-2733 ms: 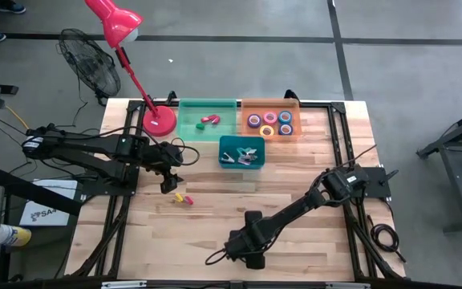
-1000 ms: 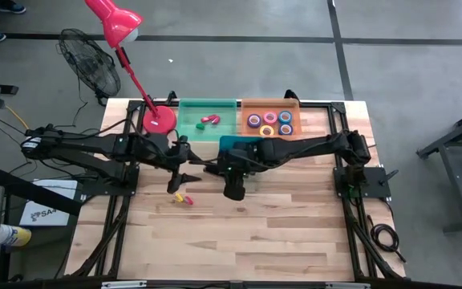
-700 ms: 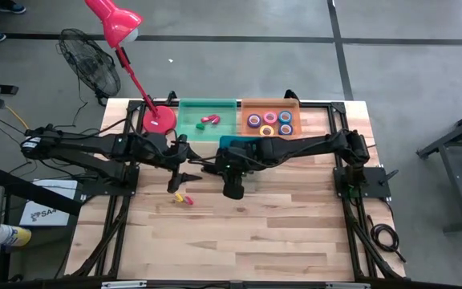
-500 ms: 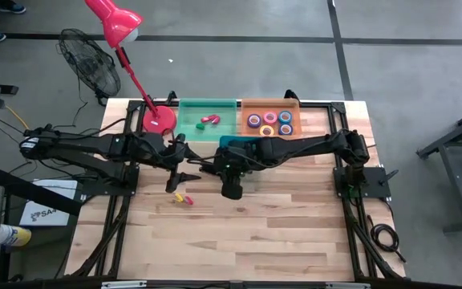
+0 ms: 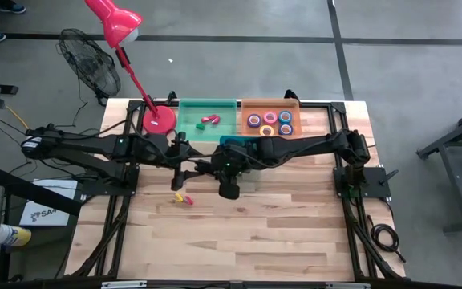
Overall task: Pick and place Stapler, Stapler remover, tape
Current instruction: Put the black stapler into the green bin, then put the yellow stapler into the green bin
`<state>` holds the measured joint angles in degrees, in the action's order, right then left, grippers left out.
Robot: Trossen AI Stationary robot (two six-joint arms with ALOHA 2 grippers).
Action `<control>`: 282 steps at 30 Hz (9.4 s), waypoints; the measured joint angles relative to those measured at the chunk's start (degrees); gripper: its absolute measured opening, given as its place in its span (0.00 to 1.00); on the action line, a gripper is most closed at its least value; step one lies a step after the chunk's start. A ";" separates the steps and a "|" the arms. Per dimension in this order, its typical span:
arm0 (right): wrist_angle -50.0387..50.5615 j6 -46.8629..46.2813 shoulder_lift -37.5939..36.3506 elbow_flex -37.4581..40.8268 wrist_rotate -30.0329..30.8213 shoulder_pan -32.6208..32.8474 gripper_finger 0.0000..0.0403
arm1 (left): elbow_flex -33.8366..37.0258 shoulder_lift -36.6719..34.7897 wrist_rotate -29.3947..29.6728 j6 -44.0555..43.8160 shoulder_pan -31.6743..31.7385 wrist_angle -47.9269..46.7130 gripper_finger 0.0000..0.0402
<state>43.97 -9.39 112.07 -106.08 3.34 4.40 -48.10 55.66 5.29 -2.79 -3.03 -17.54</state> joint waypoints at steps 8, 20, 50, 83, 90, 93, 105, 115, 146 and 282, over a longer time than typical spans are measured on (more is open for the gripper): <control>-1.59 0.58 0.00 0.00 -0.45 -0.28 0.40 | 0.00 -0.04 -0.77 0.00 0.00 0.70 0.72; -2.21 0.75 0.00 0.02 -0.30 -0.32 0.40 | 0.00 -0.02 -3.27 -0.44 0.02 1.29 0.47; -1.31 -7.11 0.00 0.07 -3.98 -0.68 0.72 | 0.00 -0.04 -2.95 -2.40 -0.02 0.18 0.39; 25.78 -25.58 -16.68 0.07 15.19 -0.50 0.74 | 0.00 5.36 22.04 -9.91 9.77 -6.51 0.39; 27.36 -26.21 -16.83 0.07 16.60 -0.43 0.74 | -0.02 12.61 11.41 -6.13 21.62 -1.48 0.39; 27.40 -26.22 -16.83 0.07 16.92 -0.47 0.74 | -0.02 15.99 6.61 -6.09 26.45 0.76 0.39; 29.14 -26.25 -16.83 0.07 17.76 -0.47 0.74 | -0.04 26.15 -7.96 1.32 38.38 9.59 0.39; 31.43 -26.21 -16.83 0.07 17.97 -0.47 0.74 | -0.21 31.55 -12.46 5.60 41.29 10.95 0.48; -9.24 -13.14 -24.50 24.02 16.97 5.80 0.74 | -0.04 17.75 -12.55 -2.15 40.79 4.78 0.91; -45.51 -16.09 -99.67 105.04 5.45 0.08 0.74 | 5.68 30.45 -3.42 5.58 -11.67 -19.58 0.18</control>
<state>-1.54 -25.47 12.40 -1.04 8.79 4.47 -42.41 86.11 1.87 2.79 -14.70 -37.12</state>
